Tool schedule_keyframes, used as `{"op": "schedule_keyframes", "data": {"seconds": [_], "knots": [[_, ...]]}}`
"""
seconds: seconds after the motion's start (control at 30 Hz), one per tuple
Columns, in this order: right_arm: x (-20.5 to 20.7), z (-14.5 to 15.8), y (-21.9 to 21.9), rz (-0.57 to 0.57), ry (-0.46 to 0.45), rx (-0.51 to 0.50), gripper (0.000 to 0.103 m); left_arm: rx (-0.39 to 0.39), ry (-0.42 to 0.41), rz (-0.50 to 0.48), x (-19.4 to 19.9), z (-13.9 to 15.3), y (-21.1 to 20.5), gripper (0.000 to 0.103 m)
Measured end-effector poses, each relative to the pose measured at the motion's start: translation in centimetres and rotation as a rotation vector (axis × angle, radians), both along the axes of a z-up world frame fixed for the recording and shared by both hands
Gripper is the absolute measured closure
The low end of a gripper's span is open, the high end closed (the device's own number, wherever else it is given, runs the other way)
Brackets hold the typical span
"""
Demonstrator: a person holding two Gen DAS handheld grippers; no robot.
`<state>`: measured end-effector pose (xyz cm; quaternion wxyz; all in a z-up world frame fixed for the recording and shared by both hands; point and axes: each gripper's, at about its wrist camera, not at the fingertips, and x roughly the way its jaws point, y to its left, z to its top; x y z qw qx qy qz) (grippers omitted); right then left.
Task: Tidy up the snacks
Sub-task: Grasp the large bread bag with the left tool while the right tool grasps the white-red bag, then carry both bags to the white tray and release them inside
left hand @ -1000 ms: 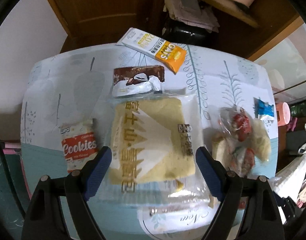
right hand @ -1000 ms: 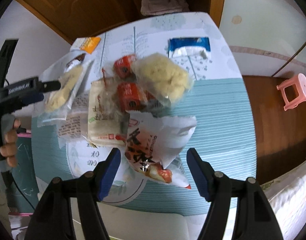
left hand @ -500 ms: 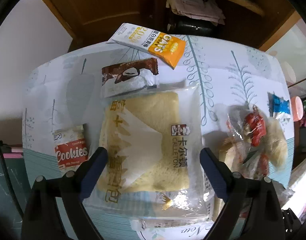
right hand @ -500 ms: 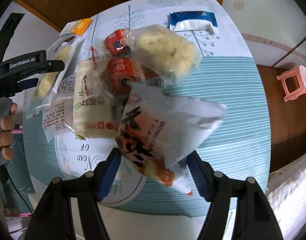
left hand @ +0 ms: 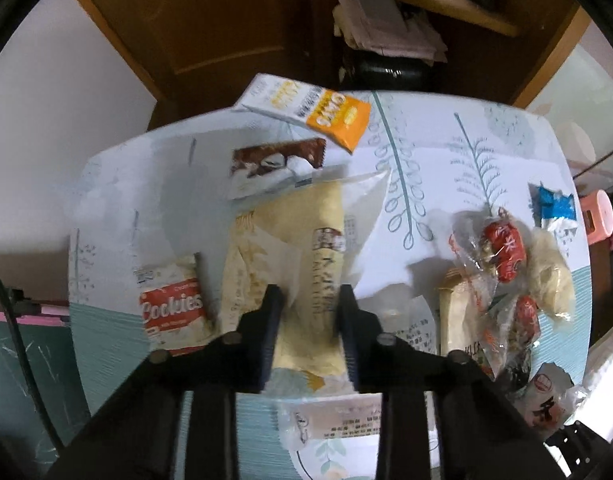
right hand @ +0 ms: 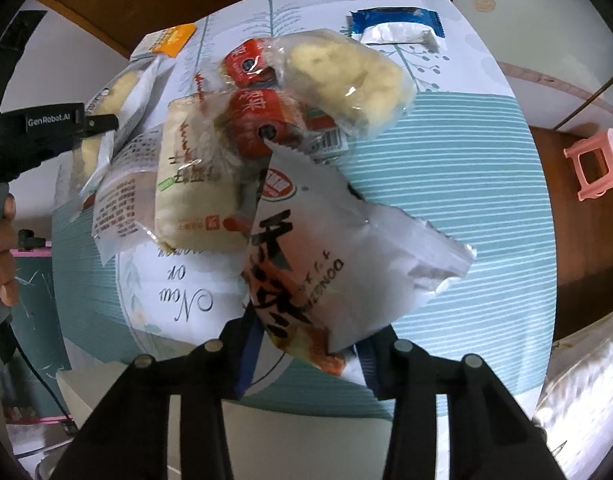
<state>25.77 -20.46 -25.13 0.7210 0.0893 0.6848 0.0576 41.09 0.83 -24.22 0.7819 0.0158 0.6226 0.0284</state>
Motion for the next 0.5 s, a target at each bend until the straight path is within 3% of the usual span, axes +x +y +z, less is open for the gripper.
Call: {"op": "schedule_keyframes", "data": {"seconds": [0.27,0.5], "knots": [[-2.2,4.6,-0.5,0.0,-0.117,0.044,0.063,-0.083,-0.06,0.019,-3.1,4.3,2.7,0.084],[-3.9,10.2,-0.9,-0.007,-0.257,0.045,0.063,-0.075,-0.241,-0.066,-9.7,12.2,2.7,0.084]]}}
